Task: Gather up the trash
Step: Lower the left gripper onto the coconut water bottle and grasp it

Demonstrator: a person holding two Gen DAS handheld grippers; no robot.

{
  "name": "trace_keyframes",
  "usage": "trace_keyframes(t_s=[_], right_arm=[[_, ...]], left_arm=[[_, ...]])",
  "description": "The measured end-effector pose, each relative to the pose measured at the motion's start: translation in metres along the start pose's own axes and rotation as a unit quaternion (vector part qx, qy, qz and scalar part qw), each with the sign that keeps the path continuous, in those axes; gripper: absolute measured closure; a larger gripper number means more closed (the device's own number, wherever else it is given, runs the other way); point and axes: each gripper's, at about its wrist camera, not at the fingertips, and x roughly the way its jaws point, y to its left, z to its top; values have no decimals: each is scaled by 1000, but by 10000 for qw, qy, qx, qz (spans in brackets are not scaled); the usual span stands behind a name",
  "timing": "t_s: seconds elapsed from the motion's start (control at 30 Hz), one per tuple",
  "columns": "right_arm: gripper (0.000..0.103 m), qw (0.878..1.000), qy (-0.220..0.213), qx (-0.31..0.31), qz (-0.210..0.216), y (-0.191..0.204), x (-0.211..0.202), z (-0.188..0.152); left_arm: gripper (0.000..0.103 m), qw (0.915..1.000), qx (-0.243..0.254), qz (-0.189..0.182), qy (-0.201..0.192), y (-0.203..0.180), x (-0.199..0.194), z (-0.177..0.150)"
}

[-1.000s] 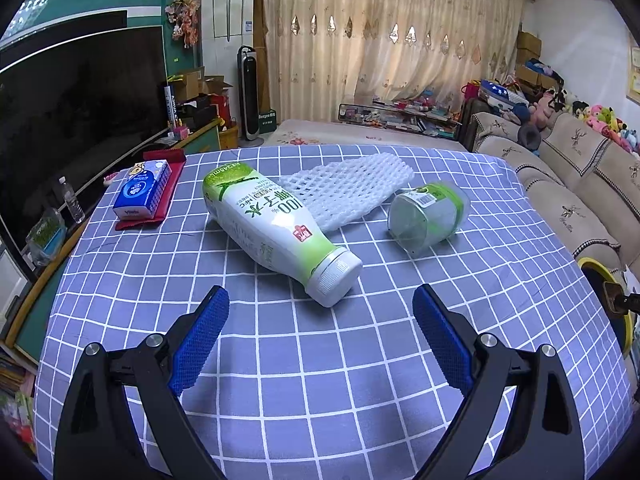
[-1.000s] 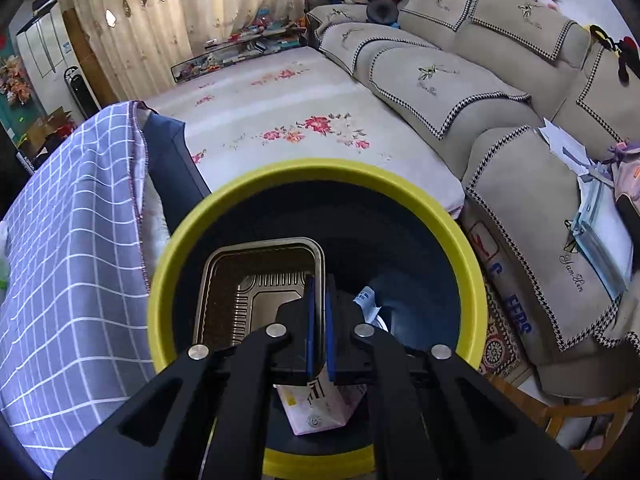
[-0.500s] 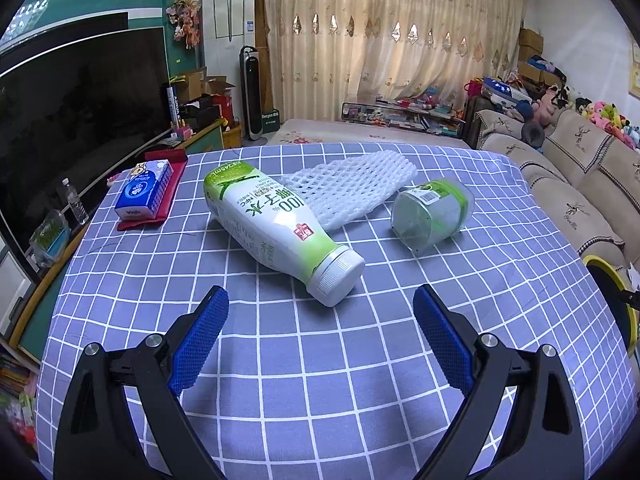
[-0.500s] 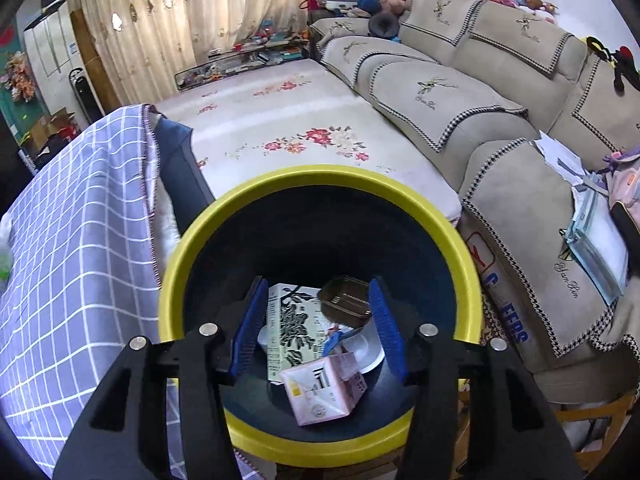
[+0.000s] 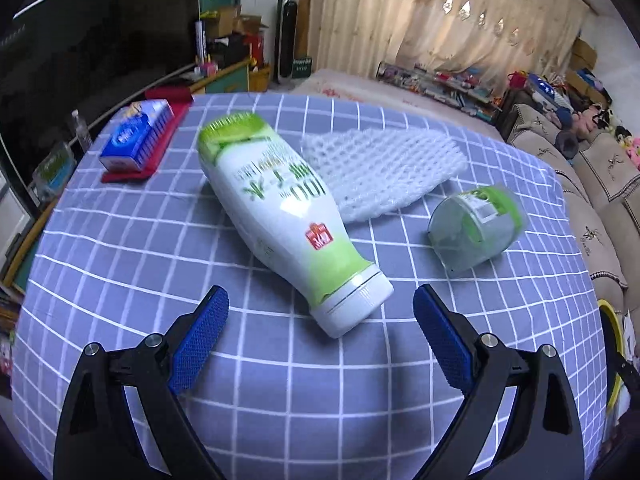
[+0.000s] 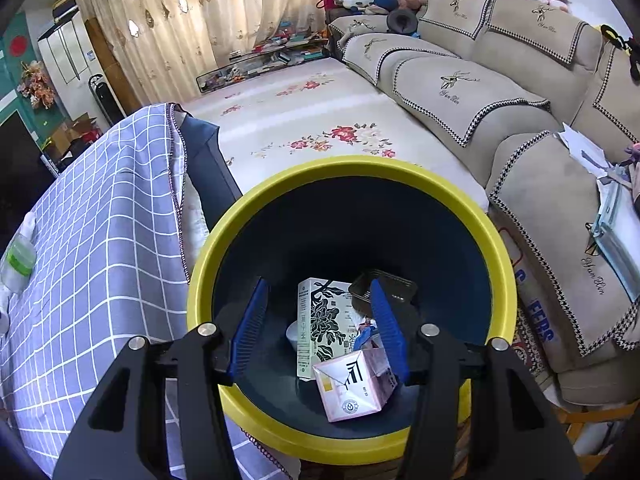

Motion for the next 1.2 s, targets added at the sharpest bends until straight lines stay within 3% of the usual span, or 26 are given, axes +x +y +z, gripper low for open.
trace_keyframes(t_s=[0.3,0.53,0.7,0.8,0.87,0.97,1.13,1.2], right_arm=[[52,10000,48,31,71,-2,3,-2],[52,9998,48,-91,146,8,5,0],[52,9998,-17,-147,138,12,1,4],[52,9998,-58,-103,153,10,-3,5],[52,9998,-79,-110,155,10,-6,5],[52,9998,-99,-124,132,9,-11,5],[52,9999,-102,-54,124,8,-11,6],[52,9999,-82,-66,125,9,-9,6]], left_arm=[[11,9995,-149,279,-1,14,8,-4],[11,9981,-286,546,-3,62,-16,-15],[11,9963,-358,716,-315,85,-41,-4],[11,9985,-117,419,-332,74,-42,14],[11,9988,336,195,-293,58,-36,29],[11,9942,1031,264,-148,37,-19,48],[15,9903,1352,179,264,19,8,63],[25,9900,1350,166,373,18,20,70]])
